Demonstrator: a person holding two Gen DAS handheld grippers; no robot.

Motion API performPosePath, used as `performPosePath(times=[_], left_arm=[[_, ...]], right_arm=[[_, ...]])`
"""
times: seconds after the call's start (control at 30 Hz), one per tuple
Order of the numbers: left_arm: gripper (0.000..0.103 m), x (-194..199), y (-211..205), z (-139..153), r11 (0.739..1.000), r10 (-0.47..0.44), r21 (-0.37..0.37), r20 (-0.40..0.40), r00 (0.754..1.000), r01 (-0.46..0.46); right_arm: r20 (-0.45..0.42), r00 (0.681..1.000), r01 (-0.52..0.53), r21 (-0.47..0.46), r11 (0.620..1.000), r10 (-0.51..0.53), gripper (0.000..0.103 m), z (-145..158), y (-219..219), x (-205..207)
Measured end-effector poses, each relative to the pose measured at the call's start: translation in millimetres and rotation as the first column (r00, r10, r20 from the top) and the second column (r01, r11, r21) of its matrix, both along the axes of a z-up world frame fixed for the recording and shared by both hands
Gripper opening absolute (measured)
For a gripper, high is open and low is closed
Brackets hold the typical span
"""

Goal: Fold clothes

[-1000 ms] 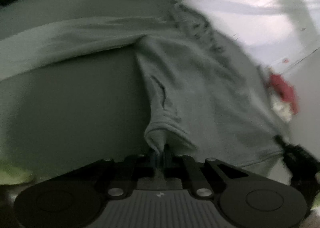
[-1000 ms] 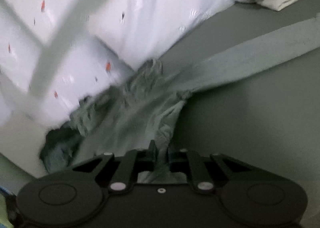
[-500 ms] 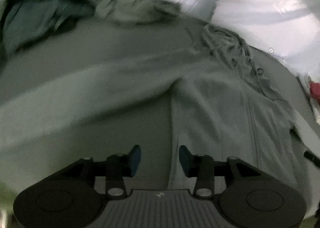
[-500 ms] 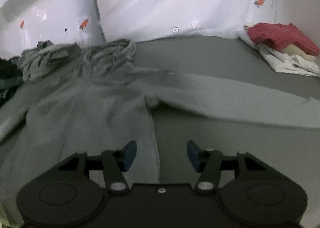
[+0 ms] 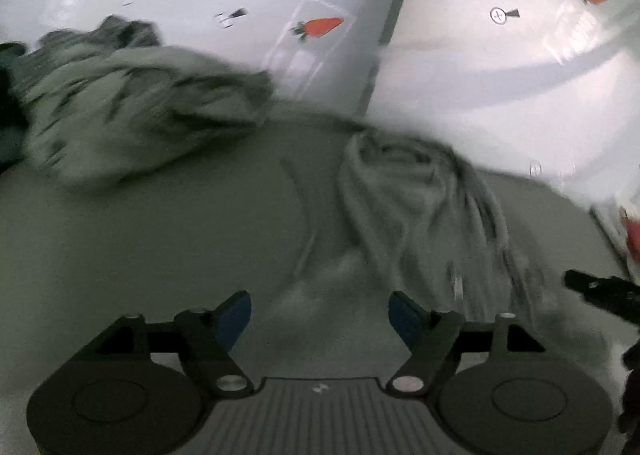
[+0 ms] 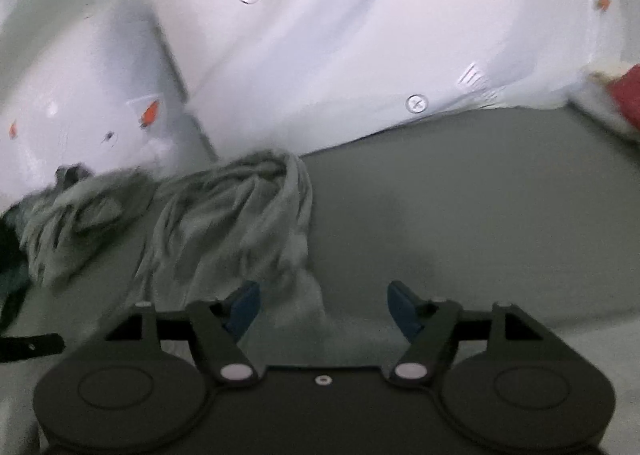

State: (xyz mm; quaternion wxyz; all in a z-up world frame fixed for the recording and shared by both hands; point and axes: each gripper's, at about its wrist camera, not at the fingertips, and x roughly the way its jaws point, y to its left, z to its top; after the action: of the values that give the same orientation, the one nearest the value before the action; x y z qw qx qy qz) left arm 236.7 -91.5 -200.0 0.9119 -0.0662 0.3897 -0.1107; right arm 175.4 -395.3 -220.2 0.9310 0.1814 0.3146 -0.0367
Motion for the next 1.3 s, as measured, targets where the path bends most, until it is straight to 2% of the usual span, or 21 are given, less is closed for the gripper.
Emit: performPosePath(times=[0.13,0.23,0.27,0.3,0.33,0.37,0.4,0.43,0.47,0.57,0.7,0.83,1.0,1.07,1.2,1.23,1.27,1.3], left_arm=[[0.08,61.7,-27.1,-20.1,1.0,0.016,-0.001,-0.004,1.0,-0.016],[0.08,87.9,-42.7,-38.5,1.0,0.007,-0.012,-0.029,1.0,-0.007],[0.088,92.5,-48.4,-43.2,1.0,-0.004,-0.01,-0.018,1.0,0.004],[0.086,93.7,-55.2,-46.0,1.0,-0.016,0.009,0.005,1.0,0.016],[0.085,96.0,-62.7,-49.1,0.999,-0.014,0.047,0.018,1.0,0.013],[0.067,97.7,-70.4,-51.3,0.995,-0.002,0.097,0.048,0.999,-0.003],[0.041,99.3,-76.7,-53.5,0.99,0.007,0.141,0.078,0.997,-0.018],[0.029,100.8,-80.8,-55.6,0.984,0.011,0.177,0.105,0.994,-0.03],[0.013,103.6,-82.3,-57.0,0.983,0.015,0.178,0.119,0.993,-0.037],[0.011,119.0,-76.5,-56.5,0.991,0.052,0.114,0.103,0.993,-0.064],[0.01,132.5,-82.6,-57.0,0.985,0.049,0.16,0.125,0.991,-0.069],[0.01,147.0,-83.0,-55.9,0.981,0.105,0.149,0.128,0.986,-0.123],[0.01,150.6,-99.3,-57.0,0.961,0.095,0.245,0.154,0.984,-0.131],[0.011,148.2,-97.6,-54.9,0.96,0.098,0.247,0.138,0.986,-0.13],[0.016,137.9,-83.9,-37.6,0.967,0.119,0.211,0.112,0.987,-0.14],[0.017,132.8,-81.4,-31.0,0.968,0.108,0.211,0.122,0.987,-0.132],[0.021,126.8,-79.3,-23.6,0.969,0.097,0.216,0.132,0.987,-0.124],[0.026,120.0,-77.9,-15.9,0.968,0.087,0.223,0.142,0.986,-0.117]], right_arm=[[-0.007,1.0,-0.015,0.11,0.994,0.015,0.075,-20.9,-4.4,73.4],[-0.042,0.998,-0.034,0.108,0.994,0.038,0.071,-34.8,0.5,110.6],[-0.043,0.997,-0.056,0.075,0.996,0.06,0.06,-36.1,5.2,116.6],[-0.047,0.995,-0.083,0.037,0.996,0.085,0.039,-37.1,10.3,122.6],[-0.049,0.995,-0.09,-0.021,0.996,0.089,0.028,-37.1,16.1,126.0],[-0.059,0.993,-0.103,-0.058,0.993,0.099,0.009,-37.7,19.9,131.8],[-0.054,0.993,-0.108,-0.072,0.992,0.104,0.008,-38.6,21.2,135.3],[-0.041,0.994,-0.106,-0.081,0.991,0.103,0.008,-39.2,21.8,137.0],[-0.023,0.995,-0.098,-0.088,0.991,0.096,0.007,-40.8,21.8,138.4],[0.008,0.998,-0.065,-0.103,0.993,0.066,0.007,-44.2,19.1,144.1],[0.01,0.999,-0.041,-0.135,0.99,0.043,0.007,-44.0,20.7,159.4],[0.005,1.0,-0.024,-0.19,0.981,0.025,0.007,-43.6,26.3,177.8],[-0.01,1.0,-0.024,-0.258,0.966,0.022,0.008,-42.4,32.6,182.1],[-0.021,1.0,-0.024,-0.277,0.96,0.019,0.01,-41.5,32.8,179.2],[-0.056,0.998,-0.019,-0.268,0.963,0.004,0.046,-37.7,29.9,178.7],[-0.061,0.998,-0.005,-0.257,0.966,-0.012,0.049,-34.5,26.9,175.3],[-0.06,0.998,0.004,-0.244,0.97,-0.019,0.058,-29.7,23.9,170.0],[-0.056,0.998,0.01,-0.244,0.97,-0.025,0.071,-24.0,22.8,163.1]])
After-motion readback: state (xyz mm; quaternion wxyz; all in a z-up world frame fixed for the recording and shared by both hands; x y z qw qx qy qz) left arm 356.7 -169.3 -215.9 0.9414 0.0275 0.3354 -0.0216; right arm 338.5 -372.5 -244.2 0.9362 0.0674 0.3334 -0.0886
